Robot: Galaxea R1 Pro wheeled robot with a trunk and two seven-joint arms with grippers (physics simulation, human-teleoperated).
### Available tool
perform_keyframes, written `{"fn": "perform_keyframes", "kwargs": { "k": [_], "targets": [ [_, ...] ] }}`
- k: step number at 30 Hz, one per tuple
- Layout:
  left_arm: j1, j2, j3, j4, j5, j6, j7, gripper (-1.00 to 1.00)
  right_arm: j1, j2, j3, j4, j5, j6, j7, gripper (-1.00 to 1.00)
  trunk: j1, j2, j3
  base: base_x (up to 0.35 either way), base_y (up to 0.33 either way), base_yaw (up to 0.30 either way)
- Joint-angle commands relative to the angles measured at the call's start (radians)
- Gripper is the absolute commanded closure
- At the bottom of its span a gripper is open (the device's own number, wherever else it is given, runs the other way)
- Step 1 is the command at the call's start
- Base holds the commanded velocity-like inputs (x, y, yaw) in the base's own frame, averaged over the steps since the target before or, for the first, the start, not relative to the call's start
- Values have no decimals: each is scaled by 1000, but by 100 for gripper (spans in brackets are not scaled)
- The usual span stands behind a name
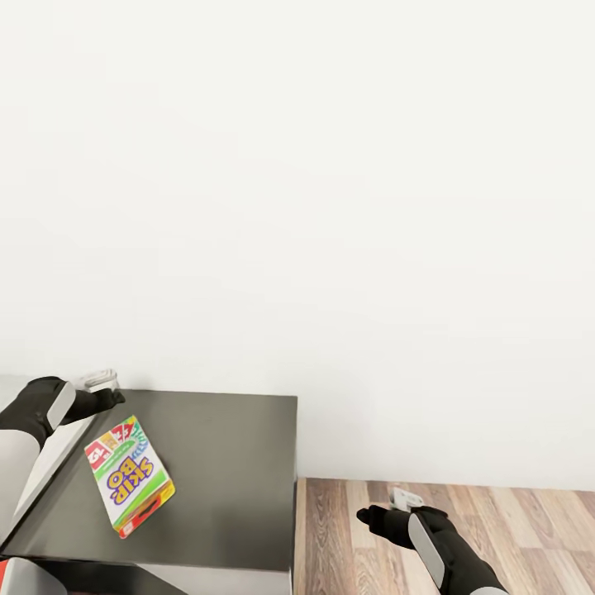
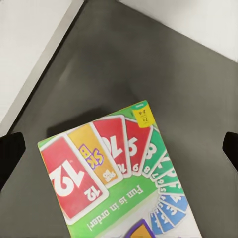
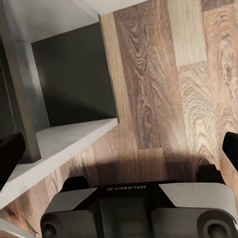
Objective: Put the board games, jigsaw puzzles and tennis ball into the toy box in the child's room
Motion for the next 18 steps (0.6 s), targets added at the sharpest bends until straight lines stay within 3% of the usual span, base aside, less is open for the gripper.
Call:
{"fn": "perform_keyframes", "kwargs": {
  "k": [1, 18],
  "targets": [
    [-1, 0, 4, -1, 5, 5, 0, -100, -1, 1, -7, -1, 1, 7, 4, -100, 1, -2, -2, 32, 20, 0],
    [-1, 1, 4, -1, 3, -51, 1, -100, 0, 3, -7, -1, 2, 6, 4, -100, 1, -2, -19, 4, 3, 0]
  ]
}}
